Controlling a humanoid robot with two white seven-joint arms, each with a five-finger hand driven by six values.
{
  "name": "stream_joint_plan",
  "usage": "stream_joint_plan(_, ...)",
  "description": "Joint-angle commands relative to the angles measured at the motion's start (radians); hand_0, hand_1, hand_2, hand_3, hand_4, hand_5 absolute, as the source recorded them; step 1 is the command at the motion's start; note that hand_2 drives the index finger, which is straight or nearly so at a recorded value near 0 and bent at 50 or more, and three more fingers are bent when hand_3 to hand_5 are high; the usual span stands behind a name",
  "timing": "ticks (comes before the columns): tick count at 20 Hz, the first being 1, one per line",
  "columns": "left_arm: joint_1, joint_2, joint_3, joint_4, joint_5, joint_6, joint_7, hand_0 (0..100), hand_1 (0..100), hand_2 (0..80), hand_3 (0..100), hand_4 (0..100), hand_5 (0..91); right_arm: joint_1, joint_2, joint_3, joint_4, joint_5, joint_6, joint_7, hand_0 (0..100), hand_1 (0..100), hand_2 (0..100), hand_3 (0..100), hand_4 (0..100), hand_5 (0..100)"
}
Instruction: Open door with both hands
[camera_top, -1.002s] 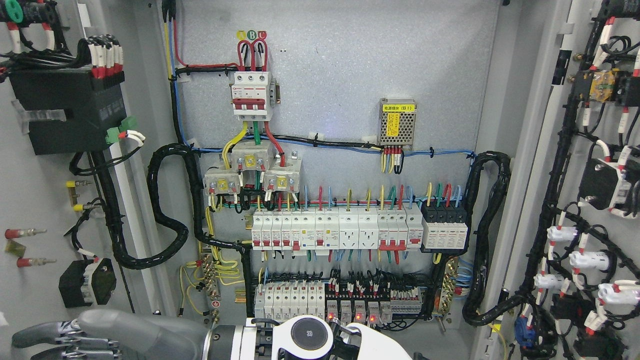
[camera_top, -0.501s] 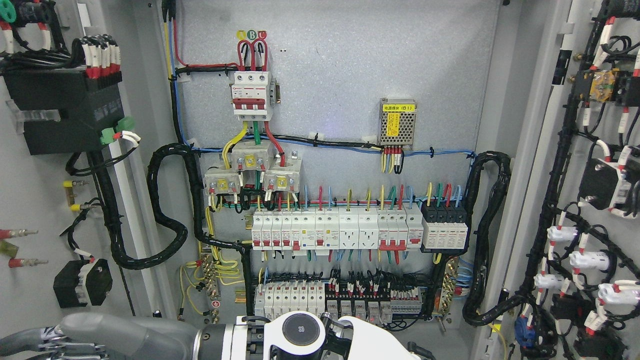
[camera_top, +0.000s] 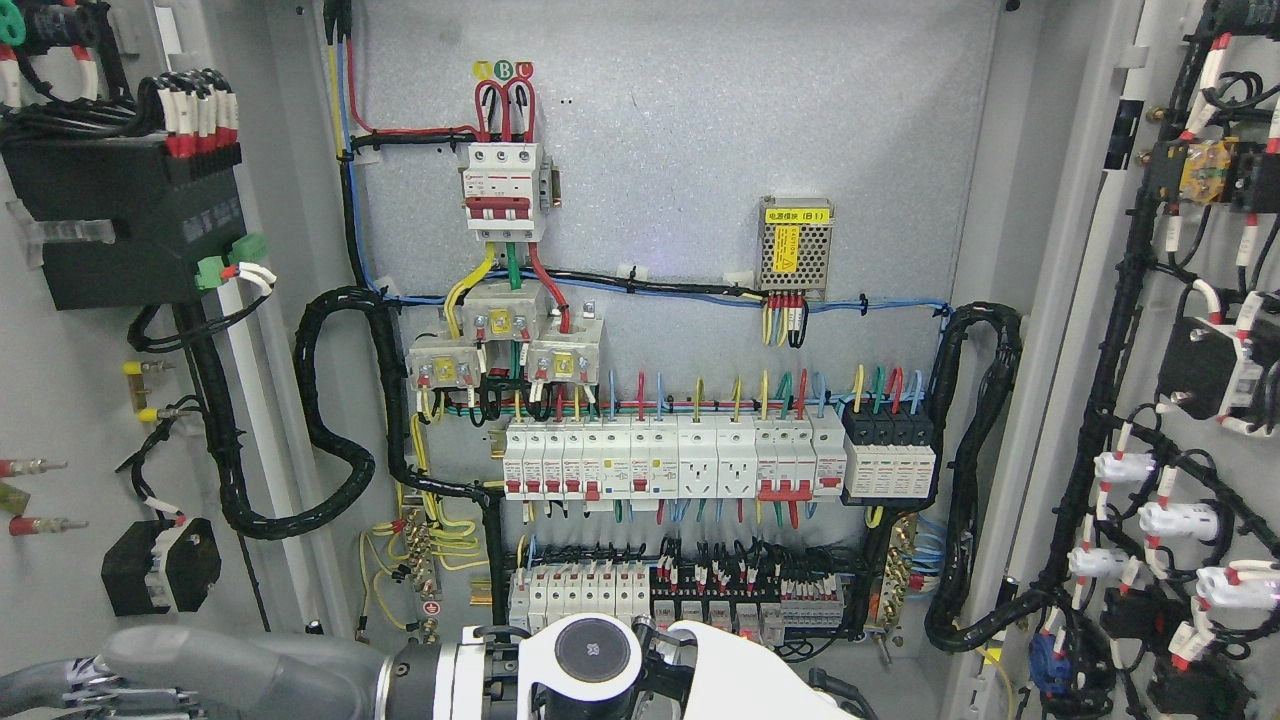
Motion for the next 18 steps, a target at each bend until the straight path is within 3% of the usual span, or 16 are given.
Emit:
stream_joint_plan(1, 0.001, 0.0, 0.0, 0.0, 0.0, 0.0, 0.0, 30, 0, 2.8, 3, 4, 0.0, -0.011, 0.0, 0.031, 0.015, -0.014, 0.0, 0.0, 22, 0, 0, 0, 0, 0)
stream_joint_plan(10, 0.001, 0.0, 0.0, 0.0, 0.0, 0.0, -0.004, 30, 0, 2.8, 3, 4, 0.0, -0.01, 0.0, 0.02, 0.017, 0.0, -0.02, 0.0, 22, 0, 0, 0, 0, 0)
stream_joint_plan(15, 0.001, 0.0, 0.002, 0.002, 0.009, -0.002, 0.002, 30, 0, 2.8, 3, 4, 0.0, 0.021, 0.0, -0.08, 0.002, 0.005, -0.015, 0.0, 22, 0, 0, 0, 0, 0)
stream_joint_plan(18, 0.001, 0.0, 0.002, -0.001, 0.008, -0.009, 0.0, 30, 0, 2.8, 3, 4, 0.0, 0.076, -0.052, -0.156, -0.054, 0.022, -0.014, -0.001, 22, 0, 0, 0, 0, 0)
